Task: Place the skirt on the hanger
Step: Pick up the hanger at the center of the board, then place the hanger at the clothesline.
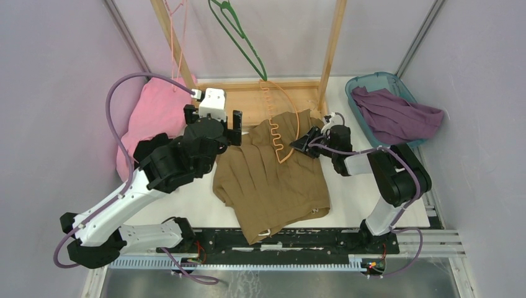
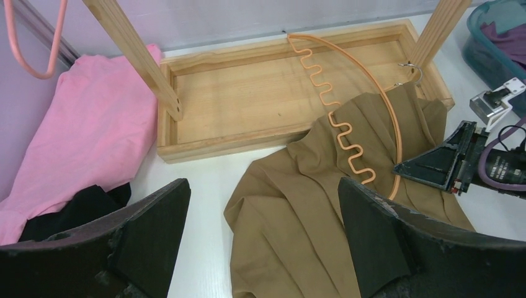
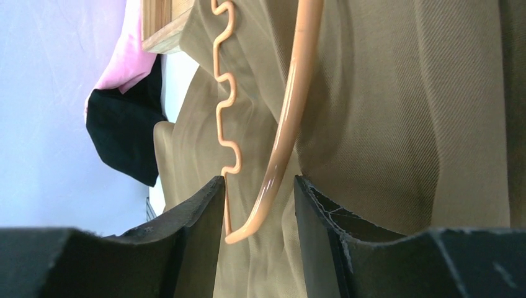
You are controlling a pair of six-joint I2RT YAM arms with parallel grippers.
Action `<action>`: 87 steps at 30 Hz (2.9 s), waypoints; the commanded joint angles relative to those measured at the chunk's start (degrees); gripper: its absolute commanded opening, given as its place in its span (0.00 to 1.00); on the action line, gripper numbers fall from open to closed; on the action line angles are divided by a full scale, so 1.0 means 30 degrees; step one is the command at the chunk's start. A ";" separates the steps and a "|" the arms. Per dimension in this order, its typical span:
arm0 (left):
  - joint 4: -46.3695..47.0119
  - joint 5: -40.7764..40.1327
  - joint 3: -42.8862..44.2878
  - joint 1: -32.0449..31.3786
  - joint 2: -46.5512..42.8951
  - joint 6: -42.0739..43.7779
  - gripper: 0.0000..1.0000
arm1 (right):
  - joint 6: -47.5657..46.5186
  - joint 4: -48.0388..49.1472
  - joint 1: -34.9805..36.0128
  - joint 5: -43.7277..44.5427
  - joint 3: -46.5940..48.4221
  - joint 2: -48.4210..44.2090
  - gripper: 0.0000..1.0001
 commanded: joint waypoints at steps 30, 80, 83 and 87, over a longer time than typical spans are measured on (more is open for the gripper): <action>0.0362 -0.0535 0.1109 0.0103 -0.1201 0.0176 0.94 | -1.0769 -1.9255 0.2688 0.8006 0.9464 -1.0692 0.01; -0.1594 -0.0958 0.2662 0.0123 0.0745 -0.0132 0.94 | -1.3589 -1.9610 0.1253 0.9362 2.5928 0.0645 0.01; -0.2390 -0.1568 0.3115 0.0254 0.0910 -0.0375 0.97 | -1.3537 -1.9556 0.1224 0.9279 2.5049 0.0333 0.07; -0.4025 -0.1749 0.4450 0.1796 0.1450 -0.0936 1.00 | -1.3466 -1.9222 0.1176 0.9315 2.3679 -0.0899 0.44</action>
